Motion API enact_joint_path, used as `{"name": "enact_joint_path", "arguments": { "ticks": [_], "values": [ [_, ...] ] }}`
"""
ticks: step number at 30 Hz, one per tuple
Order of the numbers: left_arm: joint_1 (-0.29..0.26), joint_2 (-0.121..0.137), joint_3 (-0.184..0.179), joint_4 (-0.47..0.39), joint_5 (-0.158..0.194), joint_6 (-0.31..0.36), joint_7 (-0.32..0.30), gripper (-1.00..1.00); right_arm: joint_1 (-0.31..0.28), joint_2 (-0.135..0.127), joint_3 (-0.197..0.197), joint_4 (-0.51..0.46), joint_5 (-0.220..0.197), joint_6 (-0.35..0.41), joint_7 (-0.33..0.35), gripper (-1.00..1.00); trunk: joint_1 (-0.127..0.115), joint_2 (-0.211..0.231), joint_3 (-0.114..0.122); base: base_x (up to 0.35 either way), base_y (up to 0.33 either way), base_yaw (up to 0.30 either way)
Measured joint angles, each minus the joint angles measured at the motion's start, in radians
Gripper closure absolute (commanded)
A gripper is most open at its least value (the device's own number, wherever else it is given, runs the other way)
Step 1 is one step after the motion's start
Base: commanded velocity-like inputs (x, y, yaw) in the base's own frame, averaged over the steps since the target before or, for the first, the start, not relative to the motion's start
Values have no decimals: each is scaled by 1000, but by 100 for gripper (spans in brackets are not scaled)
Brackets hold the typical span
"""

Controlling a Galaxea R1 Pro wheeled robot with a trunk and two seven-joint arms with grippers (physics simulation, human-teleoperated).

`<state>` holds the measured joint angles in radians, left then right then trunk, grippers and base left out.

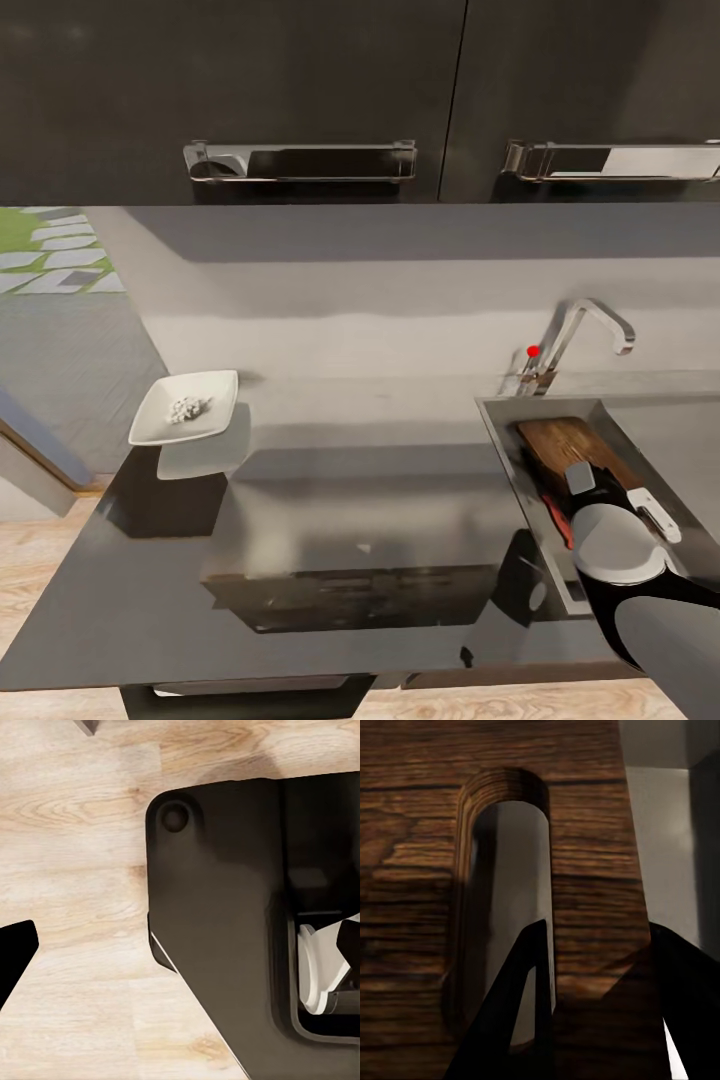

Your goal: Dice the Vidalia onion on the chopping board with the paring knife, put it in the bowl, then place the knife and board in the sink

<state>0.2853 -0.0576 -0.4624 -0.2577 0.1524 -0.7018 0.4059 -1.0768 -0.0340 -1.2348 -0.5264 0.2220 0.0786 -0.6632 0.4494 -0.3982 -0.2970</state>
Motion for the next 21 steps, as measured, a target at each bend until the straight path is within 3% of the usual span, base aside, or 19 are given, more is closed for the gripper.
{"name": "enact_joint_path", "arguments": {
  "ticks": [21],
  "values": [
    [0,-1,0,0,0,0,0,-100,0,0,0,30,3,-1,0,100,0,0,-21,0,0,0]
  ]
}}
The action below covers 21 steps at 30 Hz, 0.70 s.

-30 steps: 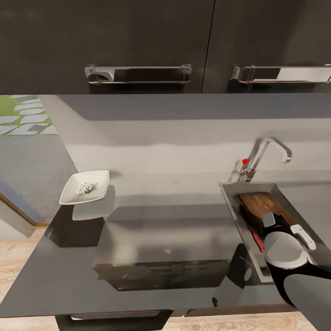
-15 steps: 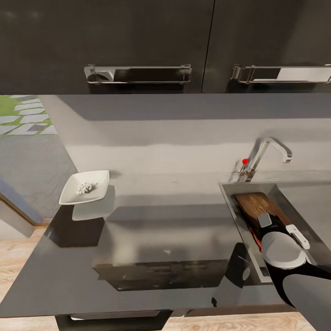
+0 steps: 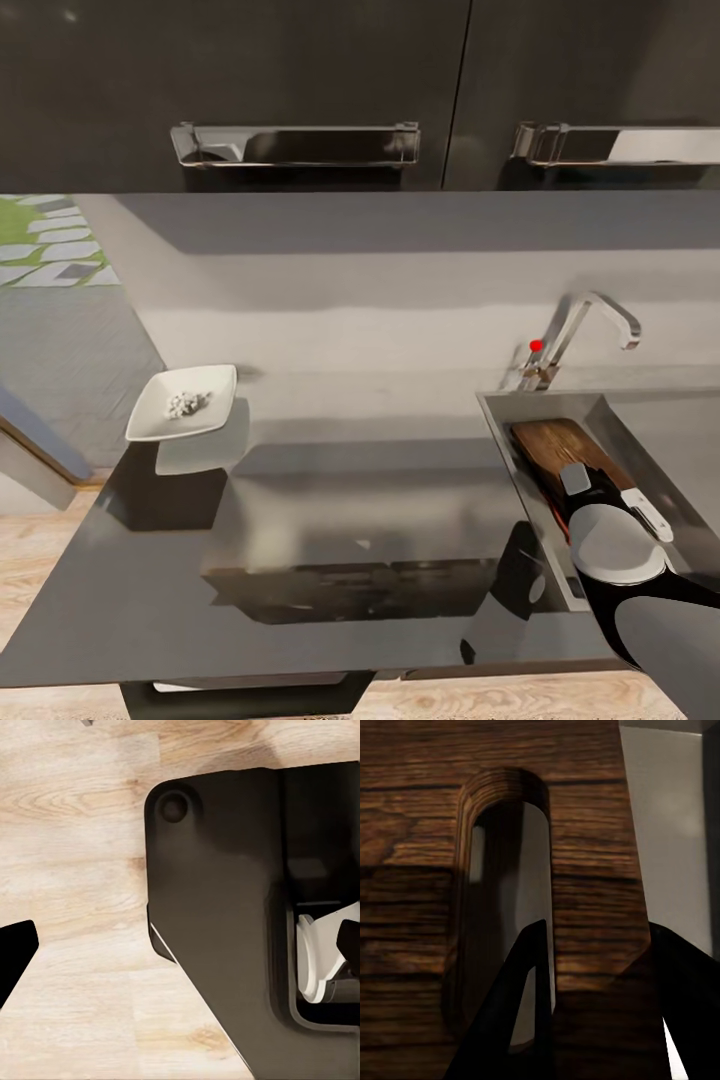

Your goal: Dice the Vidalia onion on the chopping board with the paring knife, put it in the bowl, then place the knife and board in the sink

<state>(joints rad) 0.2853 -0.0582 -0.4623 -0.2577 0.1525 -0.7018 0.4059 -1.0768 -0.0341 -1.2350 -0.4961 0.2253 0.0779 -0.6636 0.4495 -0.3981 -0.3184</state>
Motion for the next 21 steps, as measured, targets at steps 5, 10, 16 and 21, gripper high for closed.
{"name": "enact_joint_path", "arguments": {
  "ticks": [5,10,16,21],
  "values": [
    [0,0,0,0,0,0,0,-100,0,-1,-1,0,1,0,0,100,0,0,-5,0,0,0],
    [0,0,0,0,0,0,0,-100,0,-3,-1,0,1,0,0,-100,0,0,-6,0,0,0],
    [0,0,0,0,0,0,0,-100,0,-3,-1,0,1,0,0,-100,0,0,-6,0,0,0],
    [0,1,0,1,0,0,0,-100,0,-3,-1,-1,1,0,0,-100,0,0,-6,0,0,0]
  ]
}}
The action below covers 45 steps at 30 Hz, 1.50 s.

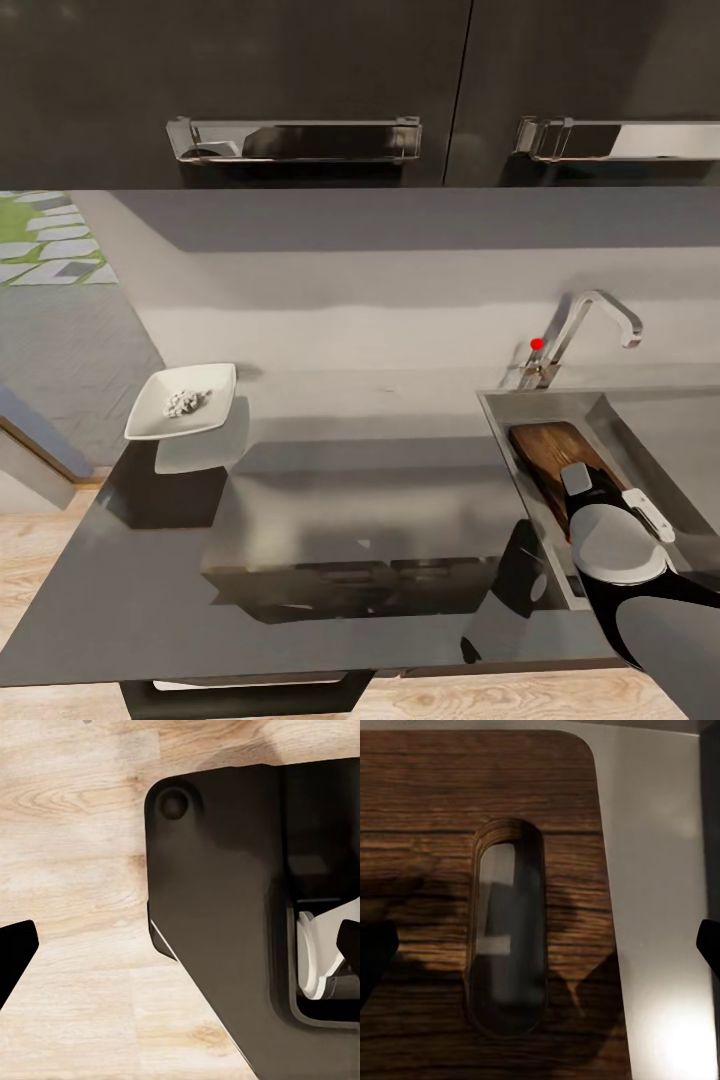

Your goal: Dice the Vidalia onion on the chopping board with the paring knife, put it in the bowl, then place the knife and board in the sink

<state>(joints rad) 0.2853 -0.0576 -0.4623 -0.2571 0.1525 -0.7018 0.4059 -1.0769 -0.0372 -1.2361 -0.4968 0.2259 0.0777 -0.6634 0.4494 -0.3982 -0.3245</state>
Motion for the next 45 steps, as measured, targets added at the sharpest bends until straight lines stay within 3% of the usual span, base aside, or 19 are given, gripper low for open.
{"name": "enact_joint_path", "arguments": {
  "ticks": [5,10,12,17,22,27,32,35,37,40,45],
  "values": [
    [0,0,0,1,0,0,0,-100,0,0,3,-7,1,3,5,-100,0,0,0,0,0,0],
    [0,0,0,1,0,0,0,-100,0,-4,17,-26,8,13,61,-100,0,0,0,0,0,0],
    [0,0,0,1,0,0,0,-100,0,-3,53,-40,13,39,98,-100,0,0,0,-25,0,0],
    [0,0,0,1,0,0,0,-100,0,0,199,-79,22,142,240,-100,0,0,0,-94,0,0],
    [0,0,0,1,0,0,0,-100,0,-3,303,-86,27,168,338,-100,0,0,0,-173,0,0],
    [0,0,0,1,0,0,0,-100,0,-4,363,-86,42,175,372,-100,1,0,0,-302,0,0],
    [0,0,0,1,0,0,0,-100,0,-4,372,-87,50,194,464,-100,1,0,0,-330,0,0],
    [0,0,0,1,0,0,0,-100,0,-4,382,-87,98,202,569,-100,1,0,0,-333,0,0],
    [0,0,0,1,0,0,0,-100,0,-3,386,-87,175,203,677,-100,1,0,0,-334,0,0],
    [0,0,0,1,0,0,0,-100,0,-2,390,-95,246,204,780,-100,1,0,0,-334,0,0],
    [0,0,0,1,0,0,0,-100,0,1,391,-104,276,204,836,-100,1,0,0,-334,0,0]
  ]
}}
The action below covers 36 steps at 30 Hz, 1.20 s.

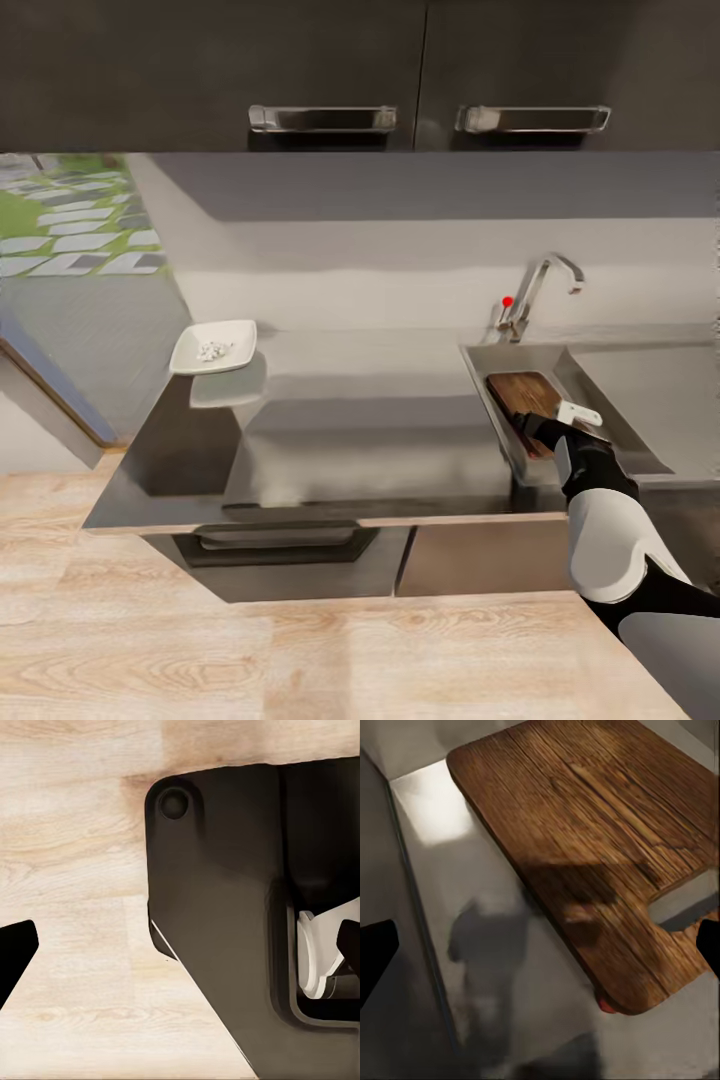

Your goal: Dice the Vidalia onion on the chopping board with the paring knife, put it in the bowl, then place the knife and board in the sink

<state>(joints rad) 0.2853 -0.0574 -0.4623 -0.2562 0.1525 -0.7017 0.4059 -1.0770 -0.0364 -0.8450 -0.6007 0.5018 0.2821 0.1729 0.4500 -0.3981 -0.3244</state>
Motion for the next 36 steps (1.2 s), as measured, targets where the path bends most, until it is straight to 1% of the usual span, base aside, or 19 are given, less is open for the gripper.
{"name": "enact_joint_path", "arguments": {
  "ticks": [5,10,13,36],
  "values": [
    [0,0,0,0,0,1,0,-100,0,2,0,-2,4,0,17,-100,0,0,0,-334,0,0],
    [0,0,0,0,0,0,0,-100,0,2,0,-2,5,-3,52,-100,0,0,0,-334,0,0],
    [0,0,0,0,0,0,0,-100,0,2,0,-2,5,-4,63,-100,0,0,0,-334,0,0],
    [0,0,0,0,0,0,0,-100,0,3,1,-1,6,-4,66,-100,0,0,0,-334,0,0]
  ]
}}
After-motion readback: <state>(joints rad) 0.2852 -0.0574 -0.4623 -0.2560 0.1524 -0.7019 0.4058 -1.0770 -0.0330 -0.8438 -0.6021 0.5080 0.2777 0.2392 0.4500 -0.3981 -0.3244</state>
